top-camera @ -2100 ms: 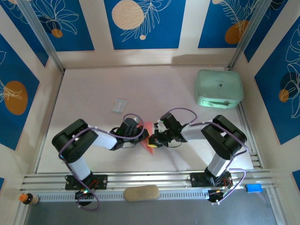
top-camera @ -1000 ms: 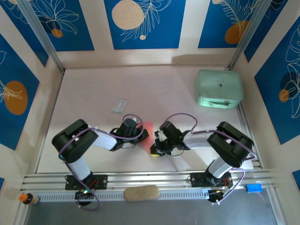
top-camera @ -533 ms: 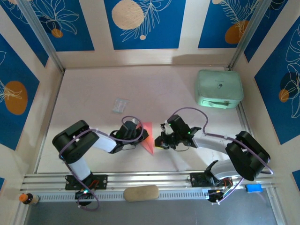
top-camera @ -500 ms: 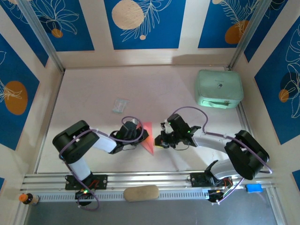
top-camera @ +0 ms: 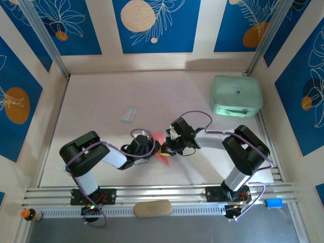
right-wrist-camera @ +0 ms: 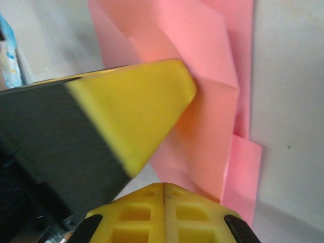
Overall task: Fold a paper plane with a square sheet of paper (pick it up from the middle)
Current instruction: Fourth fold the wing at the center of the table.
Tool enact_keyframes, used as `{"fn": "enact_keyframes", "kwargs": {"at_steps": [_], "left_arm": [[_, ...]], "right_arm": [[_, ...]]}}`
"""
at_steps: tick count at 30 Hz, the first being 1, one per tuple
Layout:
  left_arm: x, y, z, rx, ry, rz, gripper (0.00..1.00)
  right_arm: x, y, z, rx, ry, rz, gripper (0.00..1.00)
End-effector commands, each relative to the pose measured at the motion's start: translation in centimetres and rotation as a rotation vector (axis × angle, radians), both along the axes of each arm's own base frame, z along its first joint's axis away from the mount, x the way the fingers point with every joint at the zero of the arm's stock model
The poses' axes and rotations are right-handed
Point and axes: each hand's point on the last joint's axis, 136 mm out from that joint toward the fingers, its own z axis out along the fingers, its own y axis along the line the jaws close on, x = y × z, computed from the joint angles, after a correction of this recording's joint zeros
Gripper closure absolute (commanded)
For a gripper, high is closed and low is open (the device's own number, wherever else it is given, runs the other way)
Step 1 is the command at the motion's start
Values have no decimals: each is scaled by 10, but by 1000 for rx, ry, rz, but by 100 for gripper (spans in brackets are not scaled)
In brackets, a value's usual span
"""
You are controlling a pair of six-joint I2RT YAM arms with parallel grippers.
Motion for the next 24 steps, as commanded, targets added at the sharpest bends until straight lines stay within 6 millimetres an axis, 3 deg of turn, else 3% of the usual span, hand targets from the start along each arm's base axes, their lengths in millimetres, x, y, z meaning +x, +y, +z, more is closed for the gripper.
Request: {"fn": "enact_keyframes", "kwargs": {"at_steps": [1, 7, 12, 16, 19, 24], "left_arm": [[-30, 28, -50, 172, 130, -15, 100], [-26, 25, -37, 190, 89, -43, 99], [-21, 12, -1, 230, -17, -155, 88], [-25, -3, 16, 239, -41, -275, 92], [-31, -13, 14, 236, -16, -344, 95], [-34, -9, -9, 270, 71, -357, 98]], "right_arm": [[-23, -14, -32, -82, 61, 17, 100], [-38, -41, -55, -139, 106, 15, 100], [-35, -45, -50, -86, 110, 44, 100], [-29, -42, -45, -49, 107, 57, 100], [-25, -39, -45, -45, 109, 61, 100], [-23, -38, -46, -41, 110, 59, 100]]}}
